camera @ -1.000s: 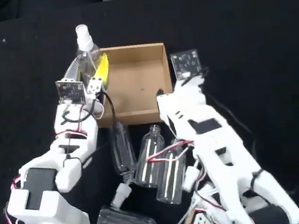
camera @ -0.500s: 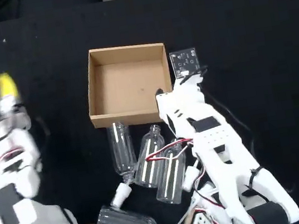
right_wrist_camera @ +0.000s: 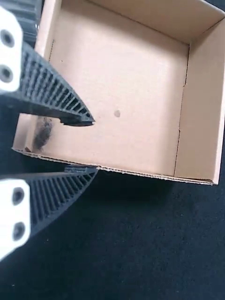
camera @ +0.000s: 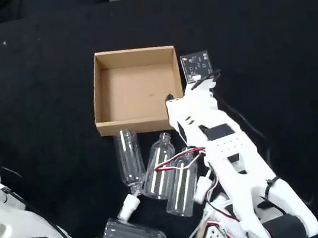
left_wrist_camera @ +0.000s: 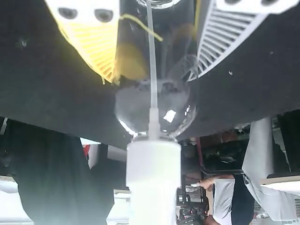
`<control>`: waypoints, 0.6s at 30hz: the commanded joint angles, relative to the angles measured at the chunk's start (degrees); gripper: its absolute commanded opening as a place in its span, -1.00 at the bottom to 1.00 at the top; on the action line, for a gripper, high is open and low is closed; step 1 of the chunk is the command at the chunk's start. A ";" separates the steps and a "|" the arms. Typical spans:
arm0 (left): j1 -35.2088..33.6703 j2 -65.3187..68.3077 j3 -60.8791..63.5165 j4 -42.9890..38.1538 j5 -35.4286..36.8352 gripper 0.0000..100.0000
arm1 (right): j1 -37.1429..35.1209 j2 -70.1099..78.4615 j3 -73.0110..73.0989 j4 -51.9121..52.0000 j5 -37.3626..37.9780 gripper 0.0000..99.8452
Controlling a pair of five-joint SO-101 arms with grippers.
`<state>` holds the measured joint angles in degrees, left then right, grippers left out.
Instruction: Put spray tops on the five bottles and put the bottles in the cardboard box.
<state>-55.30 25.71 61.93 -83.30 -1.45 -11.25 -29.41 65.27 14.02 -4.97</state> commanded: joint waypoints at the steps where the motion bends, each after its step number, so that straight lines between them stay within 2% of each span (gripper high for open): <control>1: -0.40 5.19 -0.84 -7.12 0.26 -0.86 | 2.64 -0.13 -3.56 -1.58 0.00 -0.77; 18: -1.80 7.30 -0.31 -7.38 0.62 -0.85 | 2.64 -0.13 -3.56 -1.58 0.00 -0.77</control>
<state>-55.56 33.36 61.76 -89.45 -1.45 -11.25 -29.41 65.27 14.02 -4.97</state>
